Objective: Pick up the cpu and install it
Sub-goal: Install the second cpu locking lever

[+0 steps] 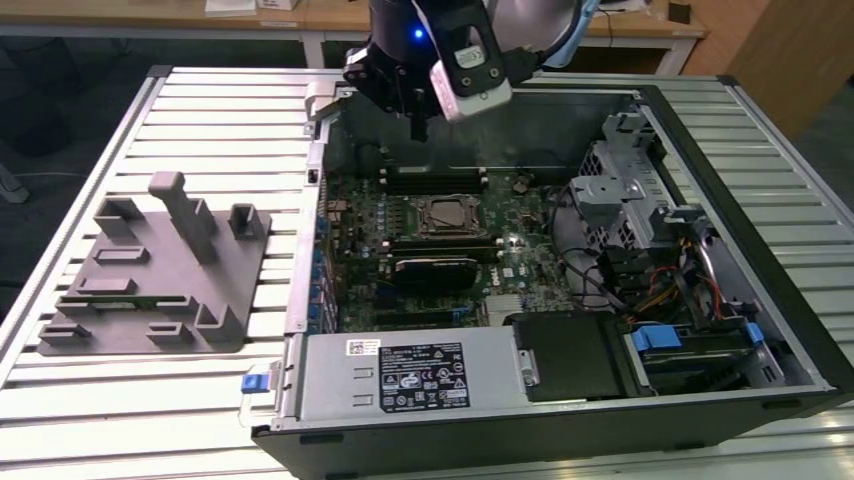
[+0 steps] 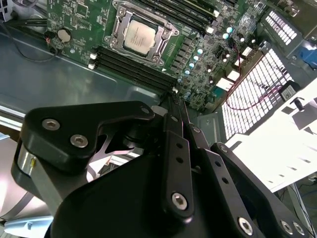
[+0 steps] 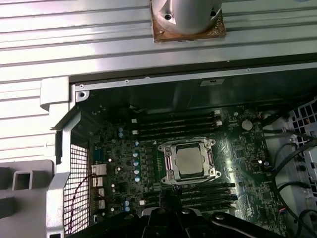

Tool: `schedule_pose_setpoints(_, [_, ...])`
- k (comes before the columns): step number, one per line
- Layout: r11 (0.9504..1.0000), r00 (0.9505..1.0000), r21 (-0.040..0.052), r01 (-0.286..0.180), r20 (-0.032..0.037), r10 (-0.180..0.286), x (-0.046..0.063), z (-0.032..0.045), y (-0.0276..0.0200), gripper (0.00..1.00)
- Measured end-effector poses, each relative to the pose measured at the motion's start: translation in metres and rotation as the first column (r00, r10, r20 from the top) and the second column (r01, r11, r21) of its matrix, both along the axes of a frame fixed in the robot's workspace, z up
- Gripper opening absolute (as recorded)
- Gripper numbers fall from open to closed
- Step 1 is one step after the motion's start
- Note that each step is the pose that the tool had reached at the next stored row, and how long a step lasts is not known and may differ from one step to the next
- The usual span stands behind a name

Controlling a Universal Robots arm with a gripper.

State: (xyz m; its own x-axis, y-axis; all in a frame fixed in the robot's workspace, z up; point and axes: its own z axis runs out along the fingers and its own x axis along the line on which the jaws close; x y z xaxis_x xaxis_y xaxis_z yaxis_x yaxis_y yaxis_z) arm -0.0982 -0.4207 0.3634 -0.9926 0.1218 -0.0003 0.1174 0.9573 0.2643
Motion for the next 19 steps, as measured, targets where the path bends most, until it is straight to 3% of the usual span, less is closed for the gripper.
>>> schedule_pose_setpoints(19, [1.0000, 1.0000, 0.0000, 0.000, 0.0000, 0.000, 0.0000, -0.0089, 0.0000, 0.11])
